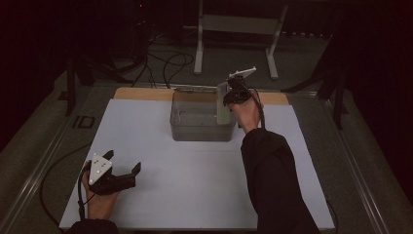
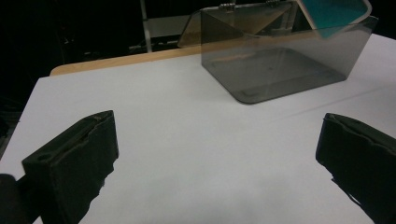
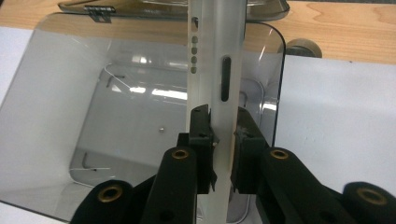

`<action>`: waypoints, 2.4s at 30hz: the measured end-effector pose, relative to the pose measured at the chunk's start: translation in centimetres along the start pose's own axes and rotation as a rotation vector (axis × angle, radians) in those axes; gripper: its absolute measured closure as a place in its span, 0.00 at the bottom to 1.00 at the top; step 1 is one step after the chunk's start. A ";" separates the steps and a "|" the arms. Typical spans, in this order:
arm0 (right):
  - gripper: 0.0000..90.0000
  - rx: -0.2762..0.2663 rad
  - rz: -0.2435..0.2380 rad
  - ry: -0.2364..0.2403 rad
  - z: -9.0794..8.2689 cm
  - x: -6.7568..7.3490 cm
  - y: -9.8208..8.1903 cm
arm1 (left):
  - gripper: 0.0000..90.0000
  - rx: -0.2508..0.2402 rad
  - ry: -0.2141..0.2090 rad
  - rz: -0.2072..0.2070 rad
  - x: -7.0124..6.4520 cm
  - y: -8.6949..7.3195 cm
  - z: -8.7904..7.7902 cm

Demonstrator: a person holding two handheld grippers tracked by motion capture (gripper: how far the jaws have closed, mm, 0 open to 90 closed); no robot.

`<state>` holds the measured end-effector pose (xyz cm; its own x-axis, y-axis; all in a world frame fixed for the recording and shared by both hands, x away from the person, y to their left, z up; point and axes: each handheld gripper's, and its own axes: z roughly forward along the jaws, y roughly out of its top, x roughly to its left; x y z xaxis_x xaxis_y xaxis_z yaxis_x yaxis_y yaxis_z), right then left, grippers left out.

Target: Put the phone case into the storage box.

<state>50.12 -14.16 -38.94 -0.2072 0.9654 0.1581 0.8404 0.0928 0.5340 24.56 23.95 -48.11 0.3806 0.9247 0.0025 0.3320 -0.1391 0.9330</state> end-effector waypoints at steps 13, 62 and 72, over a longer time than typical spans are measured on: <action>0.90 0.026 0.009 -0.018 1.1 -0.1 -0.5 | 0.00 -0.003 0.002 -0.003 0.0 0.0 -0.1; 0.90 0.113 0.008 -0.084 3.1 -0.5 -1.4 | 0.00 -0.008 -0.001 -0.008 0.0 0.1 -0.1; 0.90 0.127 0.008 -0.104 3.5 -0.4 -1.4 | 0.00 -0.008 -0.002 -0.011 0.1 0.1 -0.1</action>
<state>50.74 -13.82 -42.66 -0.1529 0.9857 0.0714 0.8995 0.1089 0.4231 24.49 24.03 -47.94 0.3784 0.9256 -0.0085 0.3290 -0.1258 0.9359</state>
